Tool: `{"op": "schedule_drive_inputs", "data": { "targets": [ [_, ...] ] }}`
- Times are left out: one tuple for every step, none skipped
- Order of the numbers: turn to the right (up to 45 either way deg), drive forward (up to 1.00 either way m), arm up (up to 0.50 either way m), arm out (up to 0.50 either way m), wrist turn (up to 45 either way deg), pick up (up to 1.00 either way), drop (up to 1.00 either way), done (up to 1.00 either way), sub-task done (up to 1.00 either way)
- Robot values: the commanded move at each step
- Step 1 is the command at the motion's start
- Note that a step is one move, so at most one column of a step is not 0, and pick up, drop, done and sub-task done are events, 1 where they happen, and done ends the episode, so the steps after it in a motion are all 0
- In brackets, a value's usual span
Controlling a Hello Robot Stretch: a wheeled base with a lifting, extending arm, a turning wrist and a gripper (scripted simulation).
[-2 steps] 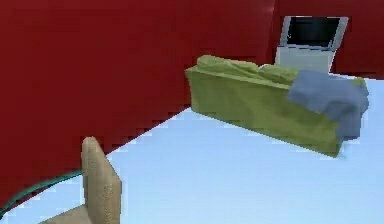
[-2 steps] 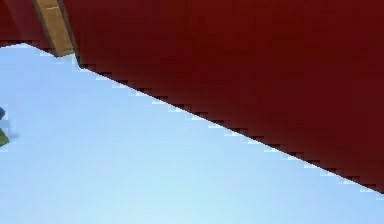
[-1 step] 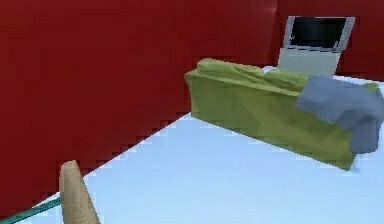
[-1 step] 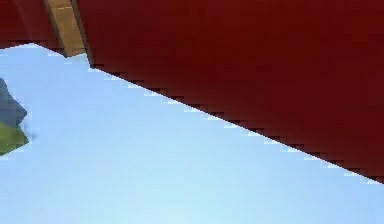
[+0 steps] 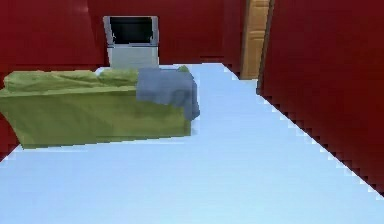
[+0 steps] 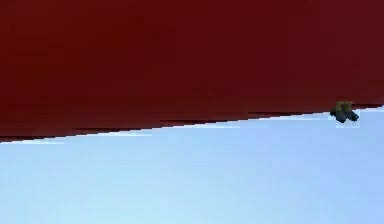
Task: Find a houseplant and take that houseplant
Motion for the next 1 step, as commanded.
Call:
{"op": "schedule_drive_inputs", "data": {
  "targets": [
    [45.0, 0.00, 0.00, 0.00, 0.0, 0.00, 0.00, 0.00, 0.00]
  ]
}}
